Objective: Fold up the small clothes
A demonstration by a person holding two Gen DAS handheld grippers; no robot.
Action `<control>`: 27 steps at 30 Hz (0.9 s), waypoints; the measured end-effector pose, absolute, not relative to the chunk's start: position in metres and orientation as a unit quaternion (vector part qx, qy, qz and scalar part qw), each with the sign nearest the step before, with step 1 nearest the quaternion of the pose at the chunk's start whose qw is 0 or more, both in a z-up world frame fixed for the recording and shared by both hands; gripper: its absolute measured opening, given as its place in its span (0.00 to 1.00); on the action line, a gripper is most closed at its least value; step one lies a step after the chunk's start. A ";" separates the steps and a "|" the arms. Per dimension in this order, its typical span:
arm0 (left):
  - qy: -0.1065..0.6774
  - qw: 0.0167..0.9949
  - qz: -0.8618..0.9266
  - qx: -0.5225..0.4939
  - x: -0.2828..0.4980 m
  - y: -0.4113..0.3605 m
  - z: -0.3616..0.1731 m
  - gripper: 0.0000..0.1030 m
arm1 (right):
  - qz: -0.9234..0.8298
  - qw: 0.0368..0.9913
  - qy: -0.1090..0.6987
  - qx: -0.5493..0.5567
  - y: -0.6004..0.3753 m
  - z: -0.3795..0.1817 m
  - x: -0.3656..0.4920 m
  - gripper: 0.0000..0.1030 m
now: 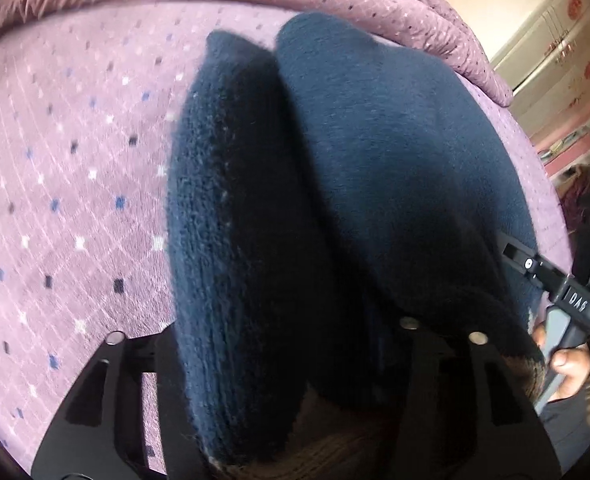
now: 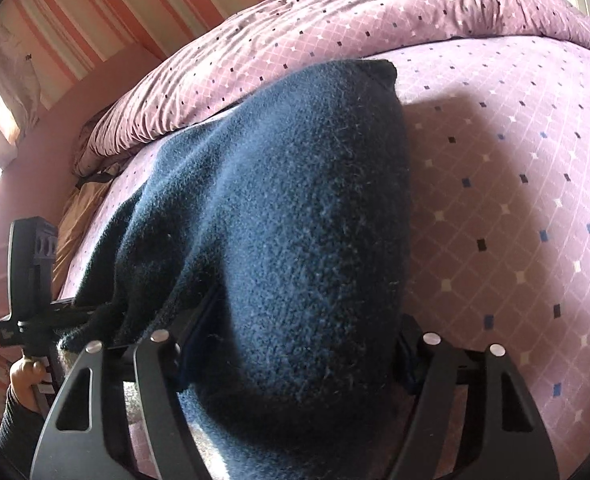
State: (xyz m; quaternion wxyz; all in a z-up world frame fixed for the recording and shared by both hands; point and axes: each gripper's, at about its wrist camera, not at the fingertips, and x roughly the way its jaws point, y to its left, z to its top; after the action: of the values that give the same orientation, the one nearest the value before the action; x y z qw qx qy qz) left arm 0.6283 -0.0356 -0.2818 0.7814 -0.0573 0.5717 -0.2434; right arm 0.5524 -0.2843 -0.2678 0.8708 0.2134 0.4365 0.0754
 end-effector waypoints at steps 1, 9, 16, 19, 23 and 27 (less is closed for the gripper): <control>0.576 0.782 -0.230 -0.062 0.632 -0.029 -0.285 0.86 | 0.077 0.870 0.438 0.215 -0.286 -0.269 0.551 0.70; 0.574 0.780 -0.233 -0.083 0.630 -0.019 -0.297 0.97 | 0.080 0.867 0.441 0.216 -0.286 -0.275 0.557 0.71; 0.576 0.753 -0.289 -0.134 0.623 -0.043 -0.292 0.69 | 0.079 0.869 0.437 0.220 -0.289 -0.278 0.557 0.72; 0.573 0.756 -0.291 -0.123 0.622 -0.048 -0.285 0.56 | 0.077 0.871 0.432 0.222 -0.289 -0.279 0.555 0.72; 0.561 0.774 -0.278 -0.092 0.614 -0.049 -0.275 0.39 | 0.074 0.879 0.423 0.210 -0.285 -0.275 0.551 0.69; 0.550 0.791 -0.260 -0.067 0.607 -0.067 -0.270 0.35 | 0.064 0.885 0.419 0.191 -0.280 -0.270 0.549 0.64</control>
State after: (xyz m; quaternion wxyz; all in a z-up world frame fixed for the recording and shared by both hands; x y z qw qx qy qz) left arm 0.6068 -0.0667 -0.2703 0.7911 -0.0670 0.5496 -0.2600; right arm 0.5488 -0.2800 -0.2699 0.8852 0.1910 0.4194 0.0639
